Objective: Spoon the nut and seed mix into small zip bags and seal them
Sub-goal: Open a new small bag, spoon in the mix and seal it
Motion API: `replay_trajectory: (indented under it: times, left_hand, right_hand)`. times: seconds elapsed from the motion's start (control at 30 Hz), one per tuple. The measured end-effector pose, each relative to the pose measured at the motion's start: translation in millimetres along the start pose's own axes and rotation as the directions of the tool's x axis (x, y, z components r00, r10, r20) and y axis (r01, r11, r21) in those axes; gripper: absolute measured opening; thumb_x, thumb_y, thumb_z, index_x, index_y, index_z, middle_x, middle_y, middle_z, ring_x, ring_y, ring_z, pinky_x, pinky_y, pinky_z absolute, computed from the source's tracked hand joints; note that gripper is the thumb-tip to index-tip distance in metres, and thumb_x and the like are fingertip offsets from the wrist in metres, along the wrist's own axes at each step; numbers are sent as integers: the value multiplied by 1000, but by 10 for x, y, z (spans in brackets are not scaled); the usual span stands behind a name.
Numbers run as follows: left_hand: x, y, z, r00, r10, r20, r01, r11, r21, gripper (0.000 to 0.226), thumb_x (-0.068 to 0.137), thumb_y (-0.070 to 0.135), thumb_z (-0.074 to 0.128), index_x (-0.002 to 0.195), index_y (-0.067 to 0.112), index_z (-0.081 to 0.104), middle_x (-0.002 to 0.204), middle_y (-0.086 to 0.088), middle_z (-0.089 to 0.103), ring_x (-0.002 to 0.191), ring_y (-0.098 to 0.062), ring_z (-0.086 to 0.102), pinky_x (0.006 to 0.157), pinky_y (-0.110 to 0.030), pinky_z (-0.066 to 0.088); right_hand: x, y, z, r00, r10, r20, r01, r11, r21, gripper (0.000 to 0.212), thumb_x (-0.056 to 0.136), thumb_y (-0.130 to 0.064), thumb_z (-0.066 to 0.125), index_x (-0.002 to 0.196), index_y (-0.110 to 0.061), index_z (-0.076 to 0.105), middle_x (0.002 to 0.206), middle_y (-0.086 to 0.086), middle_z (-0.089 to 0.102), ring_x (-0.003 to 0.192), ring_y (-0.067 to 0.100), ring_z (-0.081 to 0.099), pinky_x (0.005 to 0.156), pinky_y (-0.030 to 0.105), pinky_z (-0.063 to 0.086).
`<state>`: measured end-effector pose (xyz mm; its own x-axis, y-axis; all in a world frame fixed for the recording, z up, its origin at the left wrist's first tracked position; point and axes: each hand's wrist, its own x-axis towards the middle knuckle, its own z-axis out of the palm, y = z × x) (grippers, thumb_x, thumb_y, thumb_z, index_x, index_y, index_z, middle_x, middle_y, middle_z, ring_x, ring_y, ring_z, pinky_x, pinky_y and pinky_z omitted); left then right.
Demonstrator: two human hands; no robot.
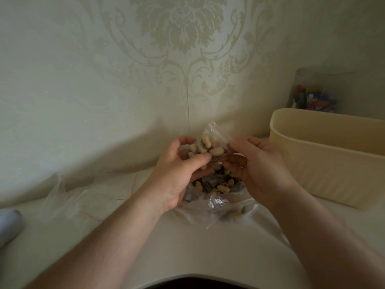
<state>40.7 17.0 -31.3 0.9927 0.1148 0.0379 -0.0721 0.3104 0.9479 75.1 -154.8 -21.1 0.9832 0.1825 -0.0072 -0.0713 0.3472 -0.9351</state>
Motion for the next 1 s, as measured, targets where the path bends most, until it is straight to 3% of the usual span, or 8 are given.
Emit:
replay_trajectory:
  times: [0.1, 0.23, 0.3, 0.47, 0.63, 0.73, 0.87, 1.0]
  left_hand:
    - [2, 11, -31, 1000, 23, -17, -22, 998, 52, 33, 91, 0, 73, 119, 10, 60, 98, -5, 76, 90, -19, 75, 72, -31, 60]
    - [2, 8, -41, 997, 63, 43, -66, 996, 59, 49, 86, 13, 78, 133, 10, 64, 106, -6, 77, 95, -18, 73, 85, -30, 56]
    - [-3, 2, -41, 994, 81, 80, -83, 996, 24, 57, 78, 17, 79, 133, 11, 64, 100, -3, 77, 86, -15, 73, 83, -26, 57]
    - [23, -28, -50, 993, 101, 55, -102, 994, 30, 87, 59, 50, 96, 125, 4, 64, 94, -8, 77, 79, -18, 71, 80, -34, 58]
    - [-11, 13, -21, 992, 68, 101, -69, 998, 0, 41, 83, 22, 74, 120, 6, 72, 101, -8, 79, 91, -18, 75, 86, -34, 60]
    - [-14, -5, -11, 996, 37, 87, -35, 999, -27, 36, 79, 19, 77, 114, 10, 73, 106, -14, 78, 99, -26, 75, 97, -45, 60]
    - [-22, 5, 3, 999, 11, 48, -9, 999, -36, 55, 73, 22, 80, 119, -3, 65, 92, -14, 77, 83, -25, 75, 87, -43, 62]
    - [-25, 22, -2, 998, 2, 61, 0, 999, -32, 32, 82, 11, 74, 113, 2, 71, 101, -17, 77, 91, -28, 74, 87, -41, 62]
  right_hand:
    - [-35, 5, 33, 998, -62, 1, 61, 990, -131, 10, 99, -9, 64, 104, -9, 73, 79, 1, 73, 73, 13, 70, 63, 23, 55]
    - [-59, 23, 40, 991, -117, 61, 128, 964, -231, 32, 91, -30, 76, 123, -24, 71, 98, -3, 78, 91, 16, 75, 84, 35, 60]
    - [-59, 39, 38, 989, -107, 103, 128, 964, -234, 46, 80, -39, 79, 123, -24, 70, 104, 2, 79, 94, 21, 76, 85, 35, 59]
    - [-72, 73, 60, 975, -130, 179, 171, 956, -240, 18, 90, -18, 76, 106, -11, 75, 88, 8, 80, 78, 20, 76, 68, 29, 59]
    - [-59, 55, 26, 975, -120, 186, 145, 982, -125, 27, 80, -27, 77, 97, -7, 72, 88, 18, 76, 79, 34, 74, 72, 43, 63]
    - [-43, 84, 31, 972, -104, 212, 131, 984, -119, 21, 84, -31, 80, 96, -15, 77, 96, 14, 78, 87, 31, 76, 78, 42, 62]
    - [-59, 83, 57, 959, -94, 267, 128, 985, -115, 23, 92, -31, 69, 104, -15, 81, 105, 18, 79, 98, 34, 77, 87, 43, 61]
    - [-65, 84, 63, 959, -110, 263, 148, 981, -128, 11, 98, -15, 70, 103, -17, 80, 102, 18, 78, 91, 32, 77, 83, 44, 61]
